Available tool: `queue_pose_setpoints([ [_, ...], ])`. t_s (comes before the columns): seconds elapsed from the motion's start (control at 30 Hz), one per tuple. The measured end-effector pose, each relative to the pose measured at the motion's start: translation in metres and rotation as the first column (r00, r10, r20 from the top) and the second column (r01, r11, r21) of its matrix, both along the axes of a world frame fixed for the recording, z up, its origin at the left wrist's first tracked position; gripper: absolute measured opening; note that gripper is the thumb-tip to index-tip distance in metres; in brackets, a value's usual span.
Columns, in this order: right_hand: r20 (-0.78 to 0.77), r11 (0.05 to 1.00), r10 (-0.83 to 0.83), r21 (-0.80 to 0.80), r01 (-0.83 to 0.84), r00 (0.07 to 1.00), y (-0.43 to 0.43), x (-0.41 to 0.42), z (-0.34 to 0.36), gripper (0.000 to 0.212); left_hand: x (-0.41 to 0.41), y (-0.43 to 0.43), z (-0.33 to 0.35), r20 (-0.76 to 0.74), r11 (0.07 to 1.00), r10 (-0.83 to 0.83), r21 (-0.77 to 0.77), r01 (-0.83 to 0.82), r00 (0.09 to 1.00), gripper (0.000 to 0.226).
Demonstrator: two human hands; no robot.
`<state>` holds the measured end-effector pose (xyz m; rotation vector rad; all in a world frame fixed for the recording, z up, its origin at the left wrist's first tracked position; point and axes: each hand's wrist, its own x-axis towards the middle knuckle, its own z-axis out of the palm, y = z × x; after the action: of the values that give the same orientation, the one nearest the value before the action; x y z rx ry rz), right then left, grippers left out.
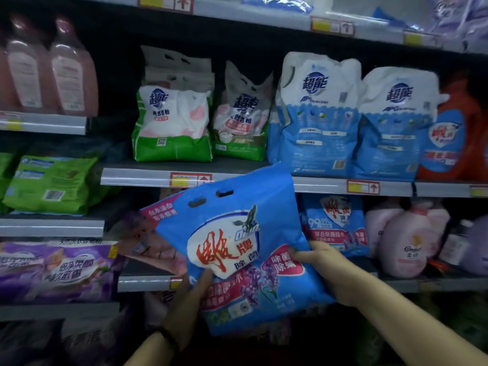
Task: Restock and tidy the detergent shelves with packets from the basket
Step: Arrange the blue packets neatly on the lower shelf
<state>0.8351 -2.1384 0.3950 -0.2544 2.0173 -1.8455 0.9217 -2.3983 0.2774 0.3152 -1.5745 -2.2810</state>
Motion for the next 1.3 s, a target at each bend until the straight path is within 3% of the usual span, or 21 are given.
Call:
queue_pose_setpoints([
  [0.1, 0.093, 0.999, 0.016, 0.034, -0.019, 0.995, 0.019, 0.004, -0.015, 0.028, -0.001, 0.014, 0.013, 0.034, 0.991, -0.105, 0.086, 0.101, 0.994, 0.039],
  [0.17, 0.156, 0.997, 0.051, 0.043, -0.059, 0.986, 0.027, 0.008, -0.028, 0.033, -0.006, 0.017, 0.012, 0.064, 0.997, -0.061, 0.039, 0.059, 0.996, 0.046],
  [0.23, 0.178, 0.993, 0.111, 0.029, -0.118, 0.978, 0.033, 0.011, -0.041, 0.042, -0.016, 0.018, 0.007, 0.107, 0.999, 0.003, -0.041, 0.002, 0.994, 0.068],
  [0.47, -0.049, 0.973, 0.143, 0.192, -0.131, 0.989, 0.031, -0.016, -0.089, 0.08, -0.051, 0.017, -0.009, 0.303, 0.988, 0.126, -0.125, -0.092, 0.944, 0.08],
  [0.67, -0.052, 0.988, 0.079, 0.136, -0.071, 0.996, 0.032, -0.065, -0.112, 0.059, -0.093, 0.017, -0.018, 0.307, 0.998, 0.062, -0.042, -0.052, 0.95, 0.075],
  [0.83, -0.106, 0.994, -0.003, 0.111, 0.015, 0.994, 0.038, -0.115, -0.129, 0.046, -0.142, 0.022, -0.003, 0.251, 0.987, 0.058, -0.16, -0.017, 0.966, 0.047],
  [0.9, -0.124, 0.987, -0.076, 0.129, 0.092, 0.989, 0.035, -0.142, -0.131, 0.053, -0.17, 0.023, 0.004, 0.23, 0.978, 0.036, -0.207, 0.013, 0.972, 0.044],
  [0.97, -0.137, 0.98, -0.128, 0.138, 0.147, 0.982, 0.03, -0.172, -0.127, 0.074, -0.197, 0.02, 0.011, 0.213, 0.965, 0.022, -0.261, 0.035, 0.977, 0.059],
  [1.0, -0.148, 0.975, -0.138, 0.152, 0.161, 0.979, 0.029, -0.185, -0.123, 0.074, -0.211, 0.018, 0.013, 0.206, 0.962, 0.015, -0.27, 0.042, 0.978, 0.064],
  [1.1, -0.163, 0.937, -0.149, 0.292, 0.192, 0.975, 0.029, -0.224, -0.113, 0.047, -0.249, 0.016, 0.02, 0.208, 0.942, 0.052, -0.335, 0.021, 0.977, 0.05],
  [1.3, -0.266, 0.854, -0.342, 0.311, 0.416, 0.901, 0.011, -0.278, -0.12, 0.035, -0.303, 0.017, 0.018, 0.19, 0.937, 0.097, -0.348, -0.026, 0.977, 0.039],
])
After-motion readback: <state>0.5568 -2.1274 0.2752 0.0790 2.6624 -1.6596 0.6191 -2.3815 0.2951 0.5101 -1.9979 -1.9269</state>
